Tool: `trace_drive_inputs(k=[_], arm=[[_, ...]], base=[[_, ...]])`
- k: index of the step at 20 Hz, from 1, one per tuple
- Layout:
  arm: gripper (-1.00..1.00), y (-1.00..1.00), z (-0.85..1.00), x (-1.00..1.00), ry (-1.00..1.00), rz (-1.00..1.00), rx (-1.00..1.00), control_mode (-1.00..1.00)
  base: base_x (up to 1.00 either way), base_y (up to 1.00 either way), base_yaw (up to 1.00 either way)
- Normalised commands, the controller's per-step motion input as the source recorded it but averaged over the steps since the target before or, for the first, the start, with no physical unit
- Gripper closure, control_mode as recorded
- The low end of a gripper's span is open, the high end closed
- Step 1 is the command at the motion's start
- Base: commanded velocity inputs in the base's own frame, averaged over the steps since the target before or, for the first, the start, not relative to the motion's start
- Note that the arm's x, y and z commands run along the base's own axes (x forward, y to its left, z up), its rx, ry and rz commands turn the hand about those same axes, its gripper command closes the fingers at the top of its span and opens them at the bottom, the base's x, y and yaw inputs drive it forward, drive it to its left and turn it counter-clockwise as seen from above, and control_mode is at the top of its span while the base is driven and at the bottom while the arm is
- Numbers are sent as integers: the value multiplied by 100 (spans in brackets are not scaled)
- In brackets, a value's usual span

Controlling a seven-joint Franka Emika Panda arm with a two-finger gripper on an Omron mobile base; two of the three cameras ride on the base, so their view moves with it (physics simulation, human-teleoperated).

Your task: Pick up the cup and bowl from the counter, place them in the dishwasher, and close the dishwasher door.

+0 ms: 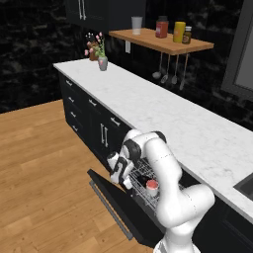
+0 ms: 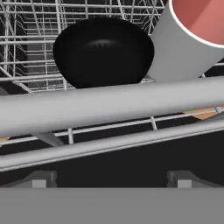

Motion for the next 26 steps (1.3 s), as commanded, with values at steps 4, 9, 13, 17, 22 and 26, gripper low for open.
trace_drive_inputs(k=[4, 9, 13, 17, 22, 26], arm=[[-100, -90, 0, 19, 0, -1, 0, -100], [-100, -94, 4, 7, 0, 0, 0, -100], [-100, -25, 17, -11, -4, 1, 0, -100], [-100, 93, 21, -83, -30, 7, -21, -100], [-100, 100, 46, -96, -33, 7, -26, -100], [-100, 91, 97, -84, -30, 2, -8, -100]], base=[[0, 0, 0], [0, 0, 0], [0, 0, 0], [0, 0, 0], [0, 0, 0], [0, 0, 0]])
